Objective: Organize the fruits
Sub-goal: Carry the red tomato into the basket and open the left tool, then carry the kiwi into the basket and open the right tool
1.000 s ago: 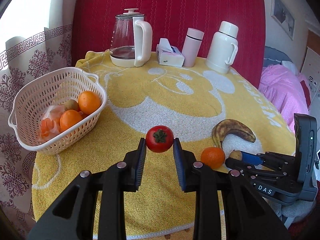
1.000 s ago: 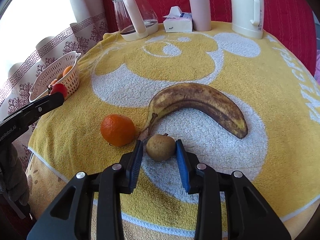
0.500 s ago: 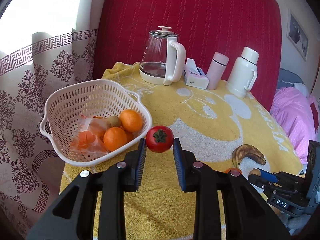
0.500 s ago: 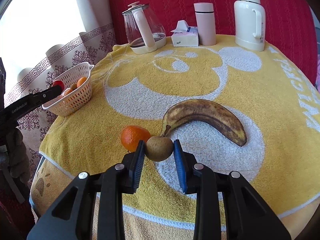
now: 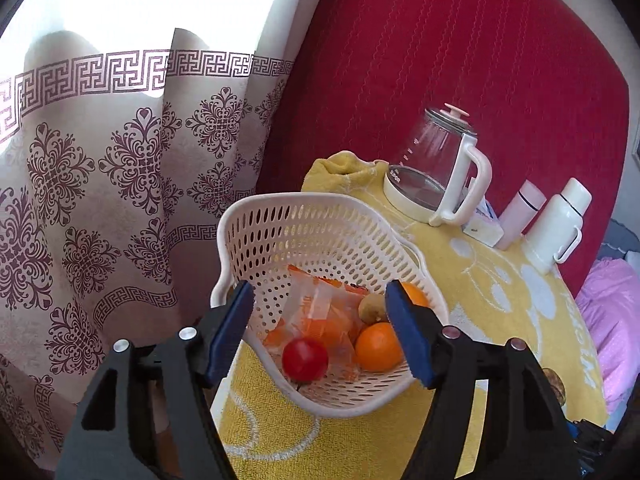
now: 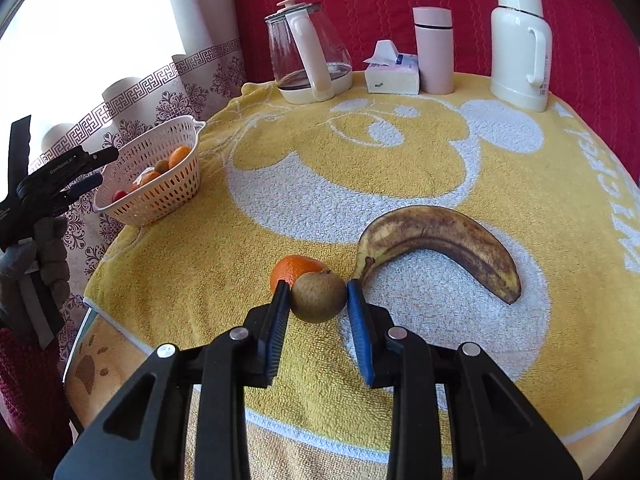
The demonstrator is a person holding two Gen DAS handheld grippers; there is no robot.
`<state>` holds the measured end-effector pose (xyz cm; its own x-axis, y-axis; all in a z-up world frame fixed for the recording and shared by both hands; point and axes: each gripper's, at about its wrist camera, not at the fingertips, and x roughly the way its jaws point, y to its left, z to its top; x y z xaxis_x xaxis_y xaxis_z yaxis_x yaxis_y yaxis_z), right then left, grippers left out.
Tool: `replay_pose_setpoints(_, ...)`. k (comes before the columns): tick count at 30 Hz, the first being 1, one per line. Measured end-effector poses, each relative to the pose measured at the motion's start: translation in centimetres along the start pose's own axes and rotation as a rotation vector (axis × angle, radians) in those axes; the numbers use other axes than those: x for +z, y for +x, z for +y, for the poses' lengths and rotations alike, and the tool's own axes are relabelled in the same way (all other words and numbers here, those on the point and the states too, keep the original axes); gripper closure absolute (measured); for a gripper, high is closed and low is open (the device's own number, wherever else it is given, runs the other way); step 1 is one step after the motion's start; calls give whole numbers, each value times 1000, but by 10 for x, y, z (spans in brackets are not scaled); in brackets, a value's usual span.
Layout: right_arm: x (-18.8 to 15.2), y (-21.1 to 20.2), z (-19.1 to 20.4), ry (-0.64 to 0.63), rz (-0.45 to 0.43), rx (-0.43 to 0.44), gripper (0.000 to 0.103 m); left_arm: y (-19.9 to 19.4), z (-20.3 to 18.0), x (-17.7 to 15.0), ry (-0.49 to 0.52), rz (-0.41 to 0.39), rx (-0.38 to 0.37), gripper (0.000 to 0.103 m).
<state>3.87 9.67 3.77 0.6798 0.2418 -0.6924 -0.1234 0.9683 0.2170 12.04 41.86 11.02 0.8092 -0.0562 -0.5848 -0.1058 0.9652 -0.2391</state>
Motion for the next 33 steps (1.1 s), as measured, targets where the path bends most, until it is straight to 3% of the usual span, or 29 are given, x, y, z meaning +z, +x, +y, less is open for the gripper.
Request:
replay_pose_setpoints(3,6,3,8,-13,-4,13,73,-9,7,4,-13,-33,16,14)
replay_pose_setpoints(7,18,8,25,-45,-6,45,73,-15,13,8,-36,-51,40,8)
replay_pose_setpoints(19,70,27,122,-184,-52,211,73,-35,24,16,-77,-84,41,7)
replay_pose_setpoints(32,106,79,198,-213,29,336,72,-40,38,21,-122,-95,64,5)
replay_pose_setpoints(33,107,82,198,-198,36,345,66,-40,39,21,-126,-95,65,4)
